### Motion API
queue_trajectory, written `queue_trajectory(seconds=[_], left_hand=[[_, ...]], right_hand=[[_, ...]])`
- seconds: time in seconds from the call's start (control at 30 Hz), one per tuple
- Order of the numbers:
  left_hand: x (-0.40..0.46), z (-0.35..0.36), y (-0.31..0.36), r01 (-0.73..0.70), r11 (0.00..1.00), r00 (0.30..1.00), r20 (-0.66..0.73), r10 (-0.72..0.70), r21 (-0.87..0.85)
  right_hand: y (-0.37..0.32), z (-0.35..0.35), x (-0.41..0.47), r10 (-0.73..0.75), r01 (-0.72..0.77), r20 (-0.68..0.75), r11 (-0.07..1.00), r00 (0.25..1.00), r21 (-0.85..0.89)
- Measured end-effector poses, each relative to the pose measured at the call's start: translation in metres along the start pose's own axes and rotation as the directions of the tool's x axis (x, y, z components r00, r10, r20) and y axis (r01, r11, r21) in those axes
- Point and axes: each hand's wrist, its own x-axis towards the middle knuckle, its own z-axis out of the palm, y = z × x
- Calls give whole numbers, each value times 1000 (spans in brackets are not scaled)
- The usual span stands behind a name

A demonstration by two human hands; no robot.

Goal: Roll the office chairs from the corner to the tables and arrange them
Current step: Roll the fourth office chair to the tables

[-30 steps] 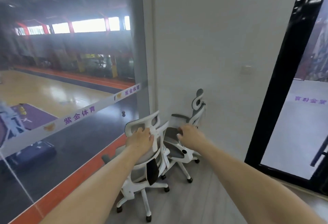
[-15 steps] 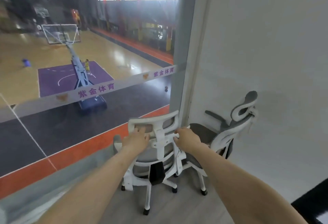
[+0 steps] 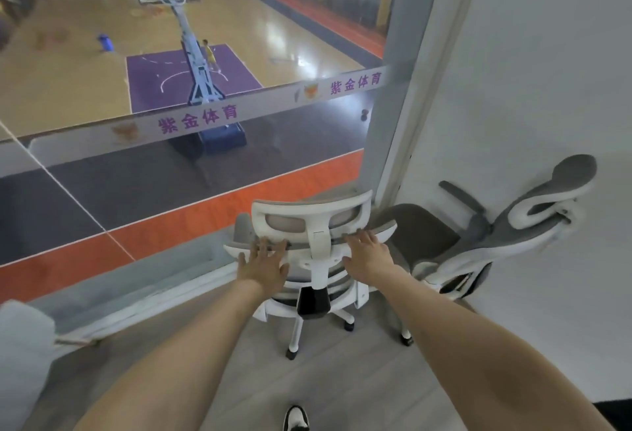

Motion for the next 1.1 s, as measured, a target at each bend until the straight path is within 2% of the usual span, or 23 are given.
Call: queue_trajectory(seconds=[0.07,0.13,0.2,0.33,0.6,0.83,1.1], left_hand=[[6,9,0,5,1000,1000,23,-5,-23],[7,19,0,11,1000,1000,-19,-11,-25],[4,26,2,22,1000,999,-47,-22,2],[-8,34,10,73,997,997,-14,-73,35],[-47,50,26,158,987,986,-45,-158,-3],[-111,89,72,320,945,943,-74,-325,-73],[-202,149,117,458,870,866,-128,-483,-183]], right_hand=[[8,9,12,20,-18,61,999,998,-26],[15,18,22,27,-24,90,999,996,-31],[18,25,25,11,-8,75,999,997,-40],[22,39,17,-14,15,55,1000,998,-23],[44,47,-6,-135,137,74,990,988,-18],[71,59,-39,-280,285,128,958,952,-30],[88,83,-107,-420,428,111,901,901,-66]])
